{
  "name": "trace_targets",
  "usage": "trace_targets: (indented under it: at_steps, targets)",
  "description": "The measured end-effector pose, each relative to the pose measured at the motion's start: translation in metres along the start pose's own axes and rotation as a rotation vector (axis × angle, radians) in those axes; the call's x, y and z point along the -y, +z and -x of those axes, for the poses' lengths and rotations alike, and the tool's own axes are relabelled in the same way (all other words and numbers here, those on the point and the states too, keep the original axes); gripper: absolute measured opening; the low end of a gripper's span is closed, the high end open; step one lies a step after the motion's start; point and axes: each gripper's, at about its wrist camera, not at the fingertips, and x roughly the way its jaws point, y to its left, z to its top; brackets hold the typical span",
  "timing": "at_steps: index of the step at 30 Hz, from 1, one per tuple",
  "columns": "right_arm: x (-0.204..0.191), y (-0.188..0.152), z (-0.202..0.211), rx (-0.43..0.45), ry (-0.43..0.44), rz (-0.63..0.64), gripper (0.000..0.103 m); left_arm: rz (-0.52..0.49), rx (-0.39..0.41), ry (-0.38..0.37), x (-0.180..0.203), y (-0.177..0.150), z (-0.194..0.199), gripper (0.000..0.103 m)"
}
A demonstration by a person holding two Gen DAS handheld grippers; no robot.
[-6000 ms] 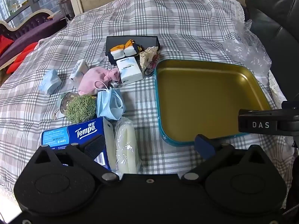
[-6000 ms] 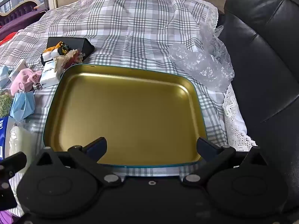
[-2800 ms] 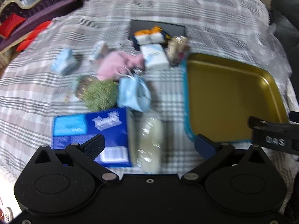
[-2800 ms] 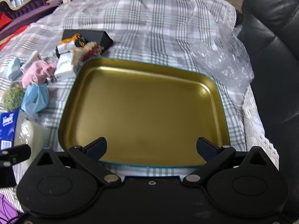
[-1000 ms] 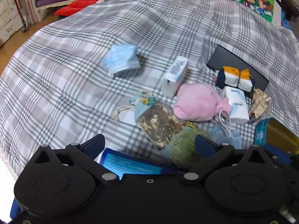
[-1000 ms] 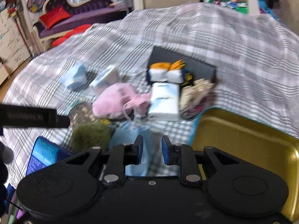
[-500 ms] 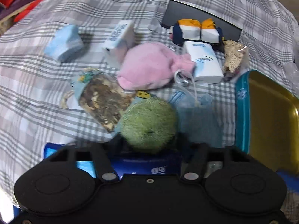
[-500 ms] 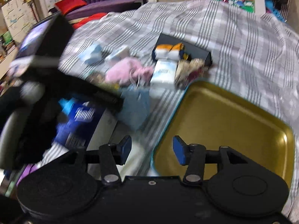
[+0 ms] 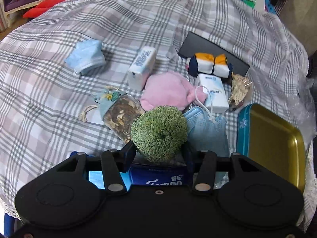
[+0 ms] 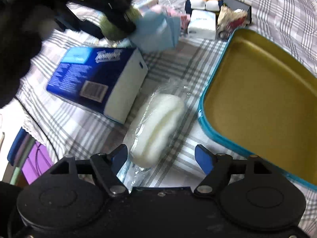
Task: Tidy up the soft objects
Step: 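Lower the right gripper onto the plastic-wrapped white pad and grasp it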
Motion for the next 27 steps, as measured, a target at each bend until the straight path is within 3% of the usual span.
trace_targets:
  at_steps: [3, 5, 6, 7, 19, 24, 27]
  targets:
    - [-0.003, 0.0, -0.008, -0.006, -0.003, -0.024, 0.07, 0.002, 0.005, 0.021, -0.002, -0.001, 0.001, 0.05]
    - [-0.005, -0.001, -0.009, 0.0, 0.017, -0.025, 0.055, 0.0, 0.0, 0.032, -0.002, -0.002, -0.001, 0.051]
    - [-0.005, -0.001, -0.009, -0.002, 0.041, -0.029, 0.033, -0.001, -0.002, 0.034, -0.002, -0.003, -0.001, 0.051]
    - [-0.006, -0.001, -0.009, -0.007, 0.06, -0.033, 0.024, 0.0, 0.0, 0.033, -0.003, -0.003, 0.0, 0.051]
    - [-0.004, 0.004, 0.009, 0.046, 0.002, -0.031, 0.022, 0.035, 0.024, 0.024, -0.01, -0.002, 0.009, 0.051]
    - [-0.002, 0.003, 0.01, 0.047, 0.002, -0.038, 0.022, 0.037, -0.011, 0.045, -0.009, -0.004, -0.004, 0.067]
    - [-0.006, 0.002, 0.013, 0.053, 0.006, -0.018, 0.022, 0.05, -0.002, 0.061, -0.008, 0.001, -0.009, 0.069]
